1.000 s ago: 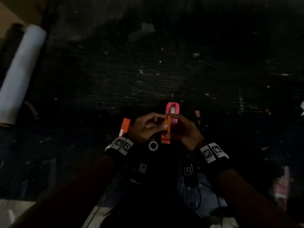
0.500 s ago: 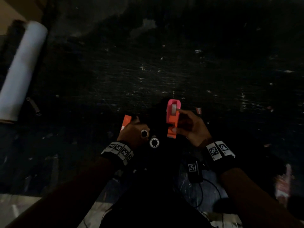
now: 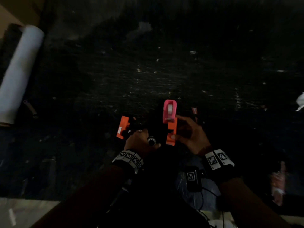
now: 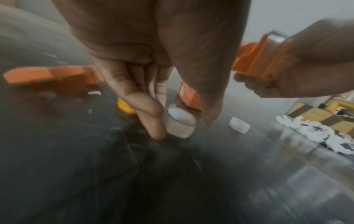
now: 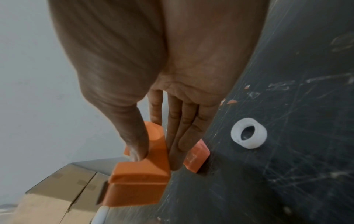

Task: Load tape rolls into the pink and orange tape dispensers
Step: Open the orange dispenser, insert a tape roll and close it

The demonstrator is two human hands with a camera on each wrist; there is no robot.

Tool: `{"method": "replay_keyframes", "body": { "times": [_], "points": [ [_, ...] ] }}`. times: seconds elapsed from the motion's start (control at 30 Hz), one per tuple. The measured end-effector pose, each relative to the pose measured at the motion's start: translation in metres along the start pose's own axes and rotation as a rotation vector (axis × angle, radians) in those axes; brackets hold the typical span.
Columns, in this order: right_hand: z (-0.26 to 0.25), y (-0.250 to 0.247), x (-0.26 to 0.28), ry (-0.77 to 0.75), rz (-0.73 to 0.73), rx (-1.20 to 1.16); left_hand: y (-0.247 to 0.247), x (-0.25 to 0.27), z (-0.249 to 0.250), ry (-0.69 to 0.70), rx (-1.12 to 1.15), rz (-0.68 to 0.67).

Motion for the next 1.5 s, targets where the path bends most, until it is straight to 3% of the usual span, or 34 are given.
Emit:
{"method": "replay_keyframes", "body": {
  "times": [0.1,0.27,0.4,0.53,1.17,1.4,1.5],
  "points": [
    [0.005,0.0,0.005,0.015,-0.003,-0.006,-0.001,-0.002,-0.001,-0.006,0.073,0.014],
    [0.009,0.0,0.009,0.031,-0.013,-0.019,-0.006,0.005,-0.011,0.267,0.326,0.151],
    [0.003,0.005,0.012,0.01,-0.037,-0.029,-0.032,0.008,-0.007,0.258,0.616,0.105],
    [-0.006,0.014,0.011,-0.004,-0.076,-0.045,-0.046,0.011,-0.002,0.334,0.727,0.132],
    [-0.022,0.027,0.007,-0.072,-0.115,-0.01,-0.057,0.01,0.005,0.494,0.722,0.152],
    [-0.022,0.032,0.003,-0.066,-0.101,-0.048,-0.061,0.01,0.008,0.49,0.717,0.104],
    [-0.02,0.031,0.0,-0.043,-0.099,-0.064,-0.072,0.011,-0.001,0.398,0.621,0.15]
  ]
}}
Point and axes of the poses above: each hand's wrist, its own x-axis away from the middle knuckle, its own y-axis out of the palm, z = x × y, the point moved 1 cm from there along -x, towards the middle knuckle, and after that the axes turned 11 degrees about y, right-handed, at the moved point
